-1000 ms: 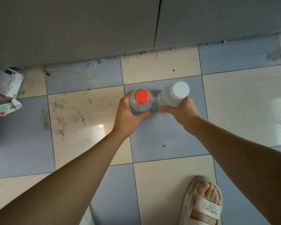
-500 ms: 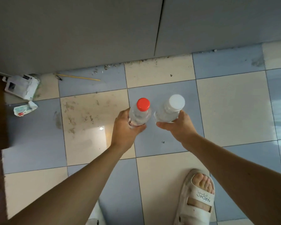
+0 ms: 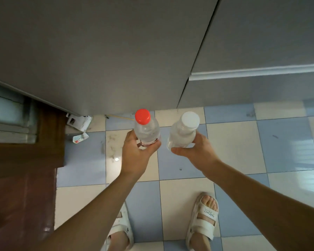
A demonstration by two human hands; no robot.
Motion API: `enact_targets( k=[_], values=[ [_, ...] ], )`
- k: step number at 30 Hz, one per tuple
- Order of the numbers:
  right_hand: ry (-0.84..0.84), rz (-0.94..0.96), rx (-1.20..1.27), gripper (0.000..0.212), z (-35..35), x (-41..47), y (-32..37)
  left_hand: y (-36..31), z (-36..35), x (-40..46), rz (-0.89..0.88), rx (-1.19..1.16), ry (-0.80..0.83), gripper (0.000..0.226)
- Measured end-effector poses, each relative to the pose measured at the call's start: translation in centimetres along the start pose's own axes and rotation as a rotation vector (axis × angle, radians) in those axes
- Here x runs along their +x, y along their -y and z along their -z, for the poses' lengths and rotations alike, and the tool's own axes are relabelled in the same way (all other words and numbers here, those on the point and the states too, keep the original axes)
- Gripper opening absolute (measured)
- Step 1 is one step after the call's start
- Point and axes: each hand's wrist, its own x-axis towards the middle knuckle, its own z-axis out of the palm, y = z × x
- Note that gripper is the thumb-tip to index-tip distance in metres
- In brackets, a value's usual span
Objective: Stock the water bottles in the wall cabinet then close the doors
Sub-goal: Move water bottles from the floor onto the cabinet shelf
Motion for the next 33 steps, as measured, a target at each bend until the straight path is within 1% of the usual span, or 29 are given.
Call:
enact_targets(
  k=[3,5,9,13,15,17,21,23,26,28,31,33],
  values=[
    [0.011,0.024,0.052,0.062,0.9,-5.2,8.0,-7.9,4.0,-3.3,-0.025,-0.083,-0.042,0.054],
    [0.015,0.029,0.079,0.061,0.9,-8.7,12.8,-12.8,6.7,-5.5,-0.046,-0.097,-0.058,0.055],
    [0.008,0.123,0.073,0.053,0.7,-15.3,22.2,-22.0,12.8,-9.4,-0.158,-0.082,-0.099,0.055],
    [-0.009,0.207,0.072,0.057,0.6,-20.8,31.4,-30.0,18.9,-12.4,-0.259,-0.076,-0.110,0.057],
    [-0.021,0.262,0.079,0.059,0.5,-23.5,36.1,-33.8,21.8,-13.5,-0.309,-0.093,-0.121,0.056],
    [-0.025,0.326,0.082,0.056,0.5,-26.0,40.3,-37.5,24.8,-14.2,-0.364,-0.104,-0.130,0.055],
    [-0.078,0.487,0.098,0.050,0.1,-30.7,49.0,-45.9,30.4,-15.1,-0.502,-0.129,-0.114,0.060],
    [-0.120,0.557,0.102,0.047,-0.1,-32.8,53.5,-50.3,33.0,-15.5,-0.582,-0.131,-0.102,0.056],
    [-0.199,0.662,0.096,0.059,-0.2,-35.3,60.4,-57.3,36.5,-16.1,-0.707,-0.147,-0.102,0.046],
    [-0.218,0.721,0.140,0.061,0.5,-36.6,64.4,-62.1,38.4,-16.5,-0.777,-0.143,-0.086,0.041],
    [-0.218,0.832,0.173,0.055,2.3,-38.3,70.2,-69.3,40.4,-17.1,-0.889,-0.146,-0.081,0.034],
    [-0.219,0.912,0.169,0.047,4.1,-39.2,74.2,-74.2,41.3,-17.2,-0.972,-0.147,-0.114,0.033]
  ],
)
